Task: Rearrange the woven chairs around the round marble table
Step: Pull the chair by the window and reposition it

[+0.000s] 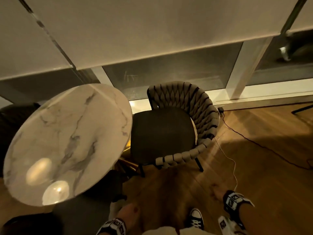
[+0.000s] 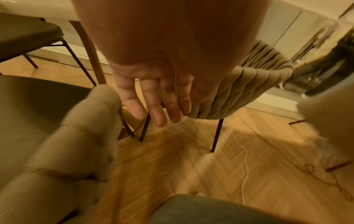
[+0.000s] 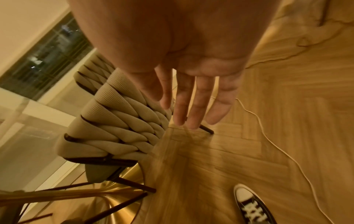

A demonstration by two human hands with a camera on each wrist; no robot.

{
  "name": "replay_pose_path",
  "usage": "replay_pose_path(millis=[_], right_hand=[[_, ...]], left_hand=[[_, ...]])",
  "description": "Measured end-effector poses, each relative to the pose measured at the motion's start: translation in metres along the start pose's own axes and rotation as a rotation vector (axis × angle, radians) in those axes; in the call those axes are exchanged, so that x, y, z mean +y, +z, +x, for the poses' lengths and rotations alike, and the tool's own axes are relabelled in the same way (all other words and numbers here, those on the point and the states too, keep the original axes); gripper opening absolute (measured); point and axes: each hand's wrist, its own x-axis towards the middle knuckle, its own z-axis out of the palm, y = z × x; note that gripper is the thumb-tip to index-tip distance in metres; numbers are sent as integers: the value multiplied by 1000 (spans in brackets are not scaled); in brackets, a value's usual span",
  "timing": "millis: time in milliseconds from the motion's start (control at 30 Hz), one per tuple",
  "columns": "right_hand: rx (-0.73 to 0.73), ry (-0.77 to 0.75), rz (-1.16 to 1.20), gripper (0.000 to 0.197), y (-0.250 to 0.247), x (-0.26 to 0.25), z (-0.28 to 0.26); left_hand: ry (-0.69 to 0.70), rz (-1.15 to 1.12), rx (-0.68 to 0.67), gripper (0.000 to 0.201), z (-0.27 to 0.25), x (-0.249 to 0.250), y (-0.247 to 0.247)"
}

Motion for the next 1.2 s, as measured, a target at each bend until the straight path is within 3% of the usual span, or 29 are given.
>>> replay_pose_path(millis=[100, 267, 333, 367, 467, 567, 600, 667, 733, 867, 967, 1200], right_hand=[[2, -47, -85, 30, -17, -31, 9], [124, -114, -48, 33, -39, -86, 29], [231, -151, -25, 45, -48, -110, 28], [242, -162, 7, 51, -52, -120, 26], [217, -156, -181, 57, -59, -141, 27], [171, -82, 9, 84, -57, -145, 45], [152, -83, 40, 80, -55, -142, 49], [187, -13, 383, 58, -50, -142, 62], [187, 34, 654, 55, -45, -140, 66], [171, 85, 796, 48, -35, -145, 73], [253, 187, 833, 49, -25, -153, 76], [286, 233, 860, 51, -8, -150, 74]], left_hand=[[12, -140, -56, 20, 15, 25, -11], [53, -238, -58, 21, 34, 71, -33], [68, -216, -24, 25, 50, 84, -39], [77, -212, -3, 25, 58, 90, -40], [142, -187, 80, 33, 83, 104, -40], [204, -139, 183, 50, 102, 115, -43], [218, -100, 194, 55, 107, 118, -45], [233, -11, 161, 64, 118, 121, -49], [252, 80, 107, 69, 130, 119, -52], [300, 185, 37, 75, 145, 110, -51], [326, 210, 48, 74, 152, 104, -51], [344, 189, 53, 60, 163, 91, -58]])
